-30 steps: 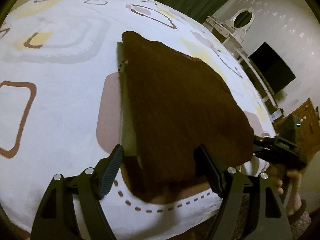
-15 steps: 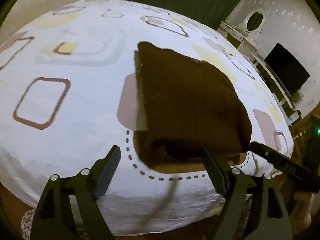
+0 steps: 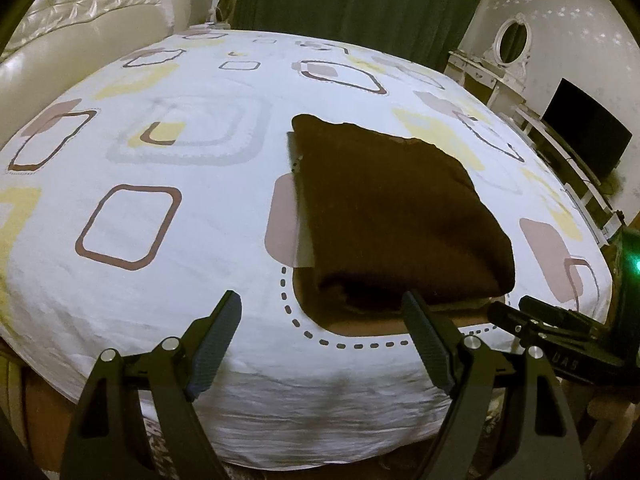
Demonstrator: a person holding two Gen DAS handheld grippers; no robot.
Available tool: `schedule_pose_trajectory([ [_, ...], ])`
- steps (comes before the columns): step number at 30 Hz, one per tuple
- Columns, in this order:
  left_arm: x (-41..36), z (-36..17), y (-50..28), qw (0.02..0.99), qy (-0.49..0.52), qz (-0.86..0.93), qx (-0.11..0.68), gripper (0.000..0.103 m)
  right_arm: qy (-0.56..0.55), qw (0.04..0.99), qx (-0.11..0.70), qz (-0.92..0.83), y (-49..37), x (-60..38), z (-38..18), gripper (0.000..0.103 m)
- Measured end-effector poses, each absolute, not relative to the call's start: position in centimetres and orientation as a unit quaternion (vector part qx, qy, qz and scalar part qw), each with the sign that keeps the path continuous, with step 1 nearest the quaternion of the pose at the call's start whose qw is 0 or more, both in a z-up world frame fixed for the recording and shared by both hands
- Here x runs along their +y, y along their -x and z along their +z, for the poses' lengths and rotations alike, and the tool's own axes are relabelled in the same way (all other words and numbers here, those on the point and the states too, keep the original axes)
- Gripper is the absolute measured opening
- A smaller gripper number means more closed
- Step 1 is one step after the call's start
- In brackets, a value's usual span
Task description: Fold small clothes
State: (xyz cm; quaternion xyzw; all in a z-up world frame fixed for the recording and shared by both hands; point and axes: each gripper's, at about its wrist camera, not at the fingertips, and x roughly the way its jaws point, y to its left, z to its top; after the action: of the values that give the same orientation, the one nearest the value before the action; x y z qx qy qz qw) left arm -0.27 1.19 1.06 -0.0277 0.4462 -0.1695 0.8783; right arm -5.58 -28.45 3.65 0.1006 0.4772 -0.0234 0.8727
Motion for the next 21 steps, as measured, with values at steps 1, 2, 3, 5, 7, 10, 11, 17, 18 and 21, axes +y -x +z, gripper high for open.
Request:
schedule_pose_trajectory([
  [1,1.16,1.01,0.22,0.878,0.027,-0.171,0.447,0.081,-0.101,0.873,0.477,-0.024,5.65,-28.42,3.62,0.077],
  [2,1.14,0.97,0.19,0.877,0.028,-0.170,0.447,0.081,-0.102,0.872,0.477,-0.026,5.64,-28.49,3.58,0.077],
  [3,1.14,0.97,0.29,0.877,0.028,-0.169,0.448,0.081,-0.102,0.872,0.477,-0.027,5.68,-28.48,3.53,0.077],
  [5,1.20,0.81,0.23,0.876,0.029,-0.166,0.452,0.081,-0.102,0.873,0.476,-0.031,5.77,-28.49,3.46,0.077],
  [7,1.19,0.66,0.29,0.875,0.031,-0.163,0.456,0.081,-0.103,0.872,0.478,-0.031,5.76,-28.48,3.33,0.077],
  [10,1.19,0.45,0.39,0.875,0.030,-0.157,0.458,0.081,-0.102,0.872,0.478,-0.033,5.81,-28.42,3.26,0.078],
  [11,1.21,0.41,0.39,0.874,0.030,-0.157,0.458,0.081,-0.101,0.871,0.479,-0.033,5.81,-28.39,3.25,0.078],
  [17,1.04,0.54,0.56,0.876,0.031,-0.156,0.455,0.082,-0.100,0.873,0.477,-0.034,5.75,-28.44,3.09,0.080],
  [18,1.03,0.59,0.57,0.877,0.030,-0.155,0.454,0.082,-0.101,0.872,0.477,-0.034,5.74,-28.44,3.10,0.080],
  [21,0.97,0.67,0.68,0.879,0.028,-0.155,0.451,0.082,-0.100,0.871,0.479,-0.033,5.69,-28.48,2.96,0.080],
])
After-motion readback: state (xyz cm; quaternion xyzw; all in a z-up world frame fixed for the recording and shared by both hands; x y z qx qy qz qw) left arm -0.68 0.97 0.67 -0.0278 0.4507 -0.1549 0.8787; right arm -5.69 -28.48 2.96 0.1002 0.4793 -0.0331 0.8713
